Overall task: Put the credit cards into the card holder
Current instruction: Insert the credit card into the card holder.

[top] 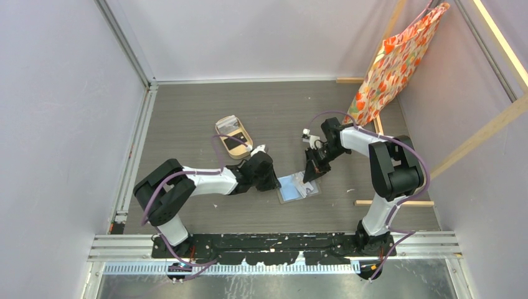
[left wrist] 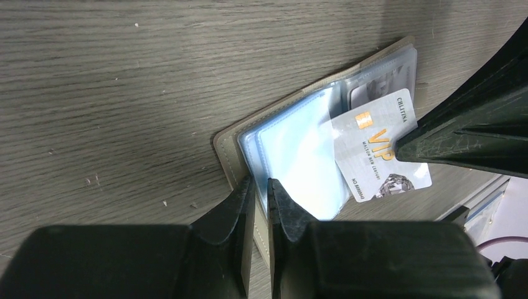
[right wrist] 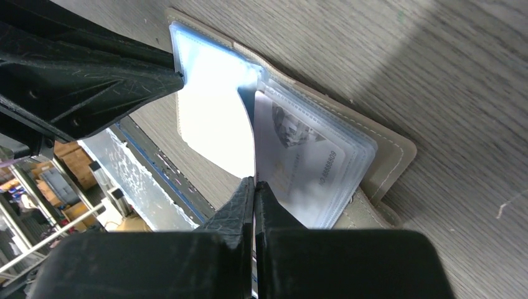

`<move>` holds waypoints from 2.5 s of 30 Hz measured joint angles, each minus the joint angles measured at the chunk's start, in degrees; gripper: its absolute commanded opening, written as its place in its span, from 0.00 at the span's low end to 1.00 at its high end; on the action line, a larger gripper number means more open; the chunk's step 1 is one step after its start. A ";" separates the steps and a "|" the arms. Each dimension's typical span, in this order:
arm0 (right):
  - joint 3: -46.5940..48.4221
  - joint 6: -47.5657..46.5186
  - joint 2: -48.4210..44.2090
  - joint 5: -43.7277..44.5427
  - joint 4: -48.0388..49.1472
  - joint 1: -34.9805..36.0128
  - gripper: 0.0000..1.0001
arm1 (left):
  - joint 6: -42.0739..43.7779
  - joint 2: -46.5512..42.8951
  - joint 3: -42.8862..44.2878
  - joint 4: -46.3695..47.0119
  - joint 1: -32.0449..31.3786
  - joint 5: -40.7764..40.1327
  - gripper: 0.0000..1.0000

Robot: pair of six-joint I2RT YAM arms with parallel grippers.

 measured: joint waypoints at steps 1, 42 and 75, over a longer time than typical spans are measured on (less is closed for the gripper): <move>0.04 0.39 0.22 0.00 0.04 0.00 0.03 | 0.00 0.09 0.15 -0.20 -0.02 -0.04 0.15; -8.11 16.79 0.39 -4.98 15.32 -0.26 0.17 | 0.04 0.35 0.42 -0.39 -0.07 0.11 0.14; -1.90 2.27 -3.69 8.57 4.11 10.93 0.45 | 0.42 0.55 -0.63 2.51 -0.44 1.46 0.13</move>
